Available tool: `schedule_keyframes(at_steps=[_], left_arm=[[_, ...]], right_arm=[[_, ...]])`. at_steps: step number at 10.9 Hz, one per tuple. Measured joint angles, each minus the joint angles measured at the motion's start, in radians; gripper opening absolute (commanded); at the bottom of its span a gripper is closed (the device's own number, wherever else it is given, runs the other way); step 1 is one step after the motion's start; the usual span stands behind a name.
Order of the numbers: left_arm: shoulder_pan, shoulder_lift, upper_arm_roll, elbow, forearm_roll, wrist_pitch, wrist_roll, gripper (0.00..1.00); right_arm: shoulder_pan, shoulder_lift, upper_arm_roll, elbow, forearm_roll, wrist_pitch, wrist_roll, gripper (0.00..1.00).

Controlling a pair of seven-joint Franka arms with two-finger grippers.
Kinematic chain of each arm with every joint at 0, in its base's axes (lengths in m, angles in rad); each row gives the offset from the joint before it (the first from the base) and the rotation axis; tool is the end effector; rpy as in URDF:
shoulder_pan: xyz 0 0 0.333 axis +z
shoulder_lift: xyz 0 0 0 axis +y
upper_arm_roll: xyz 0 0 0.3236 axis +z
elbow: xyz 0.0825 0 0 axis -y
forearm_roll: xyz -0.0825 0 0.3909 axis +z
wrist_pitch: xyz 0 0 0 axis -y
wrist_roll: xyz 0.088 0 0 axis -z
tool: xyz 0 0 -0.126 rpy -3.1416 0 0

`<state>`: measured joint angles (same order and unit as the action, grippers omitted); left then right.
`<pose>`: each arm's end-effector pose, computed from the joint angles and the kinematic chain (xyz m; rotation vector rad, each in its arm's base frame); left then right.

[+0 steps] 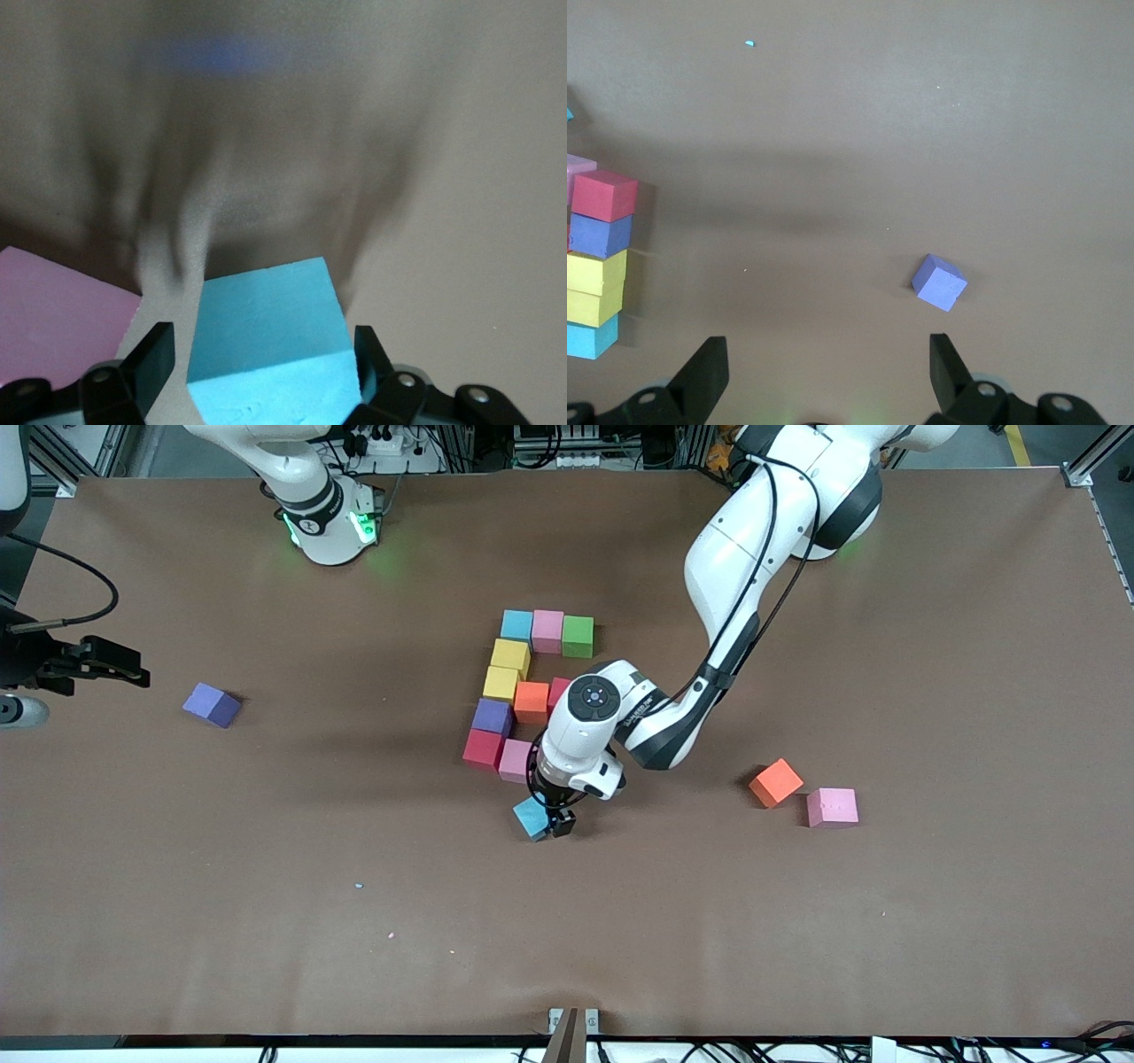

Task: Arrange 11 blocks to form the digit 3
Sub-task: 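Close the left gripper on the cyan block and lift it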

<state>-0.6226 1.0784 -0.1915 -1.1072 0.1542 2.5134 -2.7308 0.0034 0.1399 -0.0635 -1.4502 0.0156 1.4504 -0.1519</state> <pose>0.5993 -0.5548 0.1728 1.5915 2.3128 -0.1519 0.5880 -0.0307 0.5800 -3.1094 -0.1441 0.2150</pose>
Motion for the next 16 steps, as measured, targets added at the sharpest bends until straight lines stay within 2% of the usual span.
schedule_keyframes(at_steps=[7, 8, 10, 12, 14, 15, 16], left_arm=[[0.008, -0.003, 0.001, 0.008, 0.0, 0.007, 0.0, 0.79], [0.008, -0.003, 0.001, 0.009, 0.0, 0.007, 0.0, 0.71], [0.008, -0.003, 0.001, 0.01, 0.0, 0.008, 0.0, 0.41], [0.008, -0.005, 0.001, 0.011, 0.0, 0.008, 0.0, 0.2], [0.008, -0.005, 0.0, 0.011, 0.0, 0.008, 0.001, 0.05], [0.008, -0.006, 0.001, 0.012, 0.0, 0.009, 0.001, 0.0], [0.009, -0.008, 0.001, 0.012, 0.0, 0.009, 0.002, 0.0]], right_arm=[[0.0, 0.0, 0.0, 0.0, 0.0, -0.001, 0.0, 1.0], [0.0, 0.0, 0.0, 0.0, 0.0, -0.001, 0.0, 1.0], [0.0, 0.0, 0.0, 0.0, 0.0, -0.001, 0.0, 1.0], [0.0, 0.0, 0.0, 0.0, 0.0, -0.002, 0.0, 1.0], [0.002, 0.0, 0.0, 0.0, 0.0, -0.003, 0.0, 1.0], [0.005, 0.0, 0.0, 0.0, 0.0, -0.003, 0.0, 1.0], [0.007, 0.0, 0.0, 0.0, 0.0, -0.003, 0.0, 1.0]])
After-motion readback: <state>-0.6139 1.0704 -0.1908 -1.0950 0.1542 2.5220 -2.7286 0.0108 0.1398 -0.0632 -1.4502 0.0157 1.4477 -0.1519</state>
